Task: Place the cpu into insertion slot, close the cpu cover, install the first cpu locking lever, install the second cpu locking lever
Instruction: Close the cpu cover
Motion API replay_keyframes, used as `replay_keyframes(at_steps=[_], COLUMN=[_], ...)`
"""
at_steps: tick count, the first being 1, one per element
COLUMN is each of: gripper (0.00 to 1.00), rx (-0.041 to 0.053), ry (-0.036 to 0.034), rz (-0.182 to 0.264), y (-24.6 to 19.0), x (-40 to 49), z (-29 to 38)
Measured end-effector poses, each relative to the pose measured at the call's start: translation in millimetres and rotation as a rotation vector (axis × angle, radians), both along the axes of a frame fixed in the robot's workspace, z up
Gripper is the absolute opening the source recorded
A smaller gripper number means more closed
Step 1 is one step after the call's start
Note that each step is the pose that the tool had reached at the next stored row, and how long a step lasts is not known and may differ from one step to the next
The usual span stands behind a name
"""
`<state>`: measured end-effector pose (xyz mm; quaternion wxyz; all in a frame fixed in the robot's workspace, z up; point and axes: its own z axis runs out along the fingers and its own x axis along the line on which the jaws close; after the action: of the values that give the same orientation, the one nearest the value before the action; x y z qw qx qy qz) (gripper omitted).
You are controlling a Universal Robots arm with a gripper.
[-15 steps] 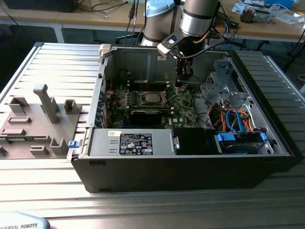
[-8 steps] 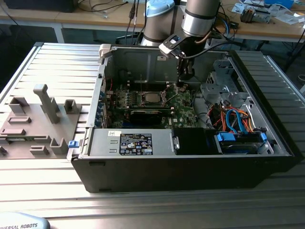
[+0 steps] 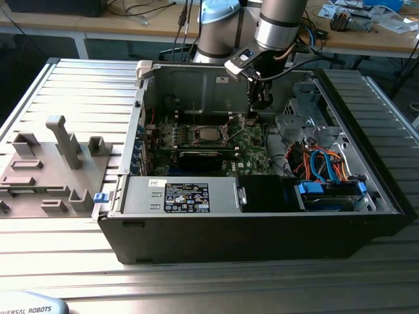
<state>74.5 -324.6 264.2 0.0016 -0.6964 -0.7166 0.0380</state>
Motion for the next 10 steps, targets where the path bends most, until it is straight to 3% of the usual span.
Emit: replay_keyframes(at_steps=[6, 10], gripper=[0.11, 0.11], rx=[0.0011, 0.0024], ry=[0.0026, 0.0027], rz=[0.004, 0.006], y=[0.6, 0.6], x=[2.2, 2.2], z=[-15.3, -17.0])
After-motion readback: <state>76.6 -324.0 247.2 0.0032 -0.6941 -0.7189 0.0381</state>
